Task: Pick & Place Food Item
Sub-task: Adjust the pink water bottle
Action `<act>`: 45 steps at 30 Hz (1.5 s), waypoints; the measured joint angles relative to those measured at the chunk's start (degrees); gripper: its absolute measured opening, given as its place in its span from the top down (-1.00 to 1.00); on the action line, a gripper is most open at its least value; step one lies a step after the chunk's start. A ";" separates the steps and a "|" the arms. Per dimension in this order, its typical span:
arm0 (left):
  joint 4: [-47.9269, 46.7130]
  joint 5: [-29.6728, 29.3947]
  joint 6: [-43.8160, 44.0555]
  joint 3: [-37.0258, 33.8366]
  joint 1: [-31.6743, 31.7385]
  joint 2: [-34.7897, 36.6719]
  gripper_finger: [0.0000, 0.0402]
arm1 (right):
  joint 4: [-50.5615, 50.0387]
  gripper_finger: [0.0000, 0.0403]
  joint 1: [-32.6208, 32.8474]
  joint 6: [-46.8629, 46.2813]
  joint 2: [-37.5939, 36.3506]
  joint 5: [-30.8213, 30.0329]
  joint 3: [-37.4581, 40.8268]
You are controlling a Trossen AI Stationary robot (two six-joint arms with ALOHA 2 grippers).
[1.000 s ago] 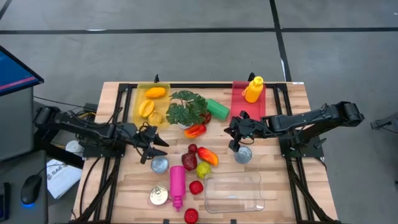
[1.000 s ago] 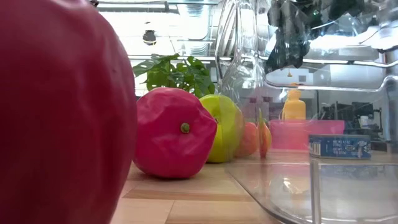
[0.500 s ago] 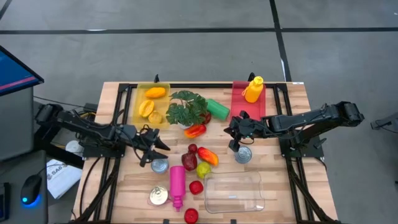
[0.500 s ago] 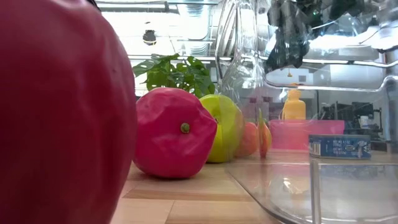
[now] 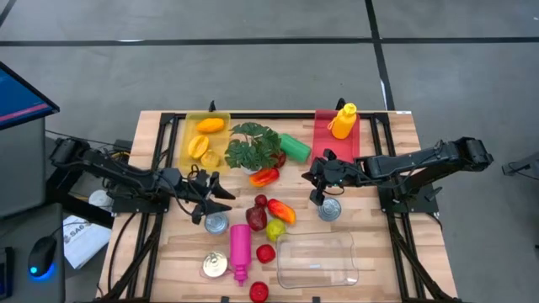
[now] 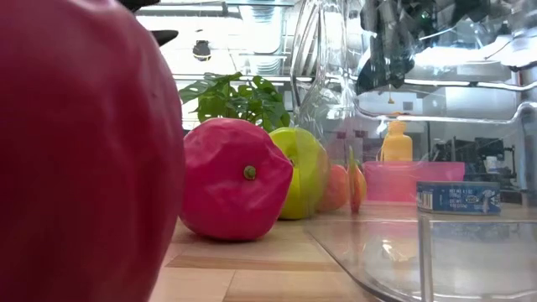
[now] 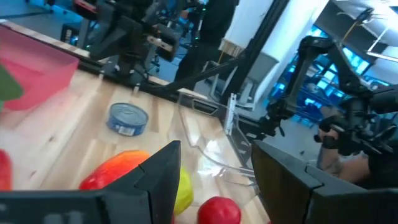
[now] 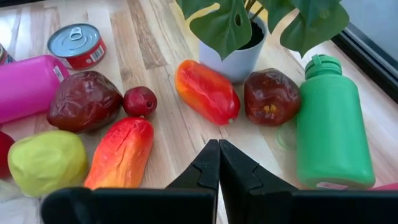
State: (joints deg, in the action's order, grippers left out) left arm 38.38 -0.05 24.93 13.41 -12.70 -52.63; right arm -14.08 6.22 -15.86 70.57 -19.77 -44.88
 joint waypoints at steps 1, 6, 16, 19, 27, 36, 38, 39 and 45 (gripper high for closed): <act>0.88 -0.04 0.02 0.00 -0.49 -0.58 0.07 | 0.02 0.99 0.00 0.00 0.00 0.02 0.00; 4.30 -4.02 3.05 0.00 -4.48 -4.08 0.07 | 0.00 0.99 0.00 0.00 0.00 0.06 0.00; 6.46 -14.00 16.42 0.00 -15.54 -12.74 0.07 | -0.03 0.99 0.09 -0.04 0.00 0.21 0.00; 9.25 -17.04 19.09 0.00 -18.88 -15.52 0.07 | -0.07 0.99 0.09 -0.04 0.00 0.19 0.00; 13.23 -23.86 19.54 3.53 -24.43 -23.10 0.07 | -0.11 0.99 0.07 -0.04 0.00 0.19 0.00; 13.09 -23.96 19.55 10.10 -25.73 -30.36 0.07 | -0.40 0.99 0.07 -0.04 0.00 0.19 0.00; 13.09 -23.96 20.08 11.49 -26.39 -31.37 0.07 | -0.44 0.99 0.07 -0.04 0.00 0.19 0.00; 13.06 -23.96 20.42 12.03 -26.72 -31.80 0.07 | -0.44 0.99 0.07 -0.04 0.00 0.19 0.00; 11.66 -23.89 25.54 14.03 -29.05 -35.35 0.07 | -0.01 0.99 0.06 -0.06 0.00 0.19 1.27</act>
State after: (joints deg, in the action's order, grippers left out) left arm 50.03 -23.95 50.47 27.44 -41.75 -87.98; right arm -14.09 6.27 -15.92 70.57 -19.57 -43.62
